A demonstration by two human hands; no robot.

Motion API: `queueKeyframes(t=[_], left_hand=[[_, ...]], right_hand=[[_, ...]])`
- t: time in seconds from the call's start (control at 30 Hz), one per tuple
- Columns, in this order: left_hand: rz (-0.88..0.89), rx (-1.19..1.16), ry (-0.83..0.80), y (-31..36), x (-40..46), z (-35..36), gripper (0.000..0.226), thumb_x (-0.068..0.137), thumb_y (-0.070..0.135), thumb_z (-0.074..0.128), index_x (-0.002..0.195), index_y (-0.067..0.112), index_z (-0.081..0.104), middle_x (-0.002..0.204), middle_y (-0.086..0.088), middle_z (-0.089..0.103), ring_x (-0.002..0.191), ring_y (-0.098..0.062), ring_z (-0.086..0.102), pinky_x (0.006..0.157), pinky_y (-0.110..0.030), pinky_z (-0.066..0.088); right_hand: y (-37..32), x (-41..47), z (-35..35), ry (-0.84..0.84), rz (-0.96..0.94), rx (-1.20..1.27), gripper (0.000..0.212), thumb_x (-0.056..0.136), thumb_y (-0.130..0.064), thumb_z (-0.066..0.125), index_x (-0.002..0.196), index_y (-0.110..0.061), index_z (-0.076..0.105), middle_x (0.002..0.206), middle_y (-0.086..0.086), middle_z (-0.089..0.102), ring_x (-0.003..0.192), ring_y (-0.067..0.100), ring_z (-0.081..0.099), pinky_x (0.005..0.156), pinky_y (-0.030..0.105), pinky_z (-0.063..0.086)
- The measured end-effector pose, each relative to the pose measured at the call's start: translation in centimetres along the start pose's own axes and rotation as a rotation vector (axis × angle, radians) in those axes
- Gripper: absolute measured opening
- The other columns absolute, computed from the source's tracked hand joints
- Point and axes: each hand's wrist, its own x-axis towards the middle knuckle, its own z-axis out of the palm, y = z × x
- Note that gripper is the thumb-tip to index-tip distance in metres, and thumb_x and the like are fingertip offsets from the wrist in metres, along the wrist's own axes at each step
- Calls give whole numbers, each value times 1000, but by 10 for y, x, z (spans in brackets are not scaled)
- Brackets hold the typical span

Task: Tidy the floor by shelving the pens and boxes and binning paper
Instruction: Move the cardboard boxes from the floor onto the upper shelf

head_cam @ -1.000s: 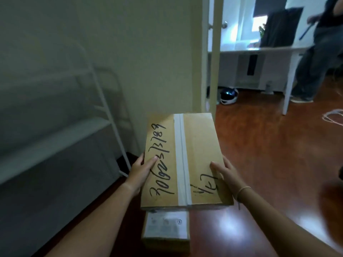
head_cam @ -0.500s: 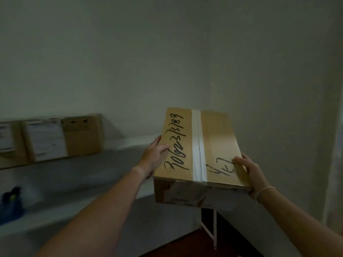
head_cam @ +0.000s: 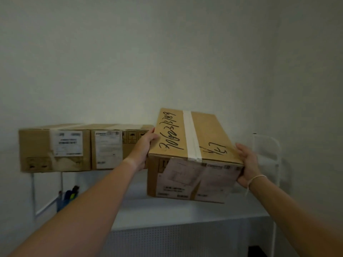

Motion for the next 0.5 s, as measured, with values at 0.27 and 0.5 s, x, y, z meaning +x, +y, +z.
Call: queueKeyframes(t=[0.27, 0.5], left_hand=[[25, 16, -3, -31, 50, -19, 39, 90, 46, 45, 98, 23, 75, 104, -12, 74, 94, -27, 71, 92, -44, 49], [408, 759, 150, -34, 84, -21, 63, 80, 60, 52, 133, 26, 49, 138, 1, 50, 128, -17, 45, 102, -34, 39]], right_hand=[[31, 60, 12, 28, -88, -36, 42, 81, -52, 51, 99, -19, 71, 93, 8, 71, 86, 26, 65, 86, 40, 48], [39, 111, 37, 437, -446, -662, 37, 89, -57, 37, 78, -28, 57, 79, -5, 59, 74, 12, 55, 64, 25, 38]])
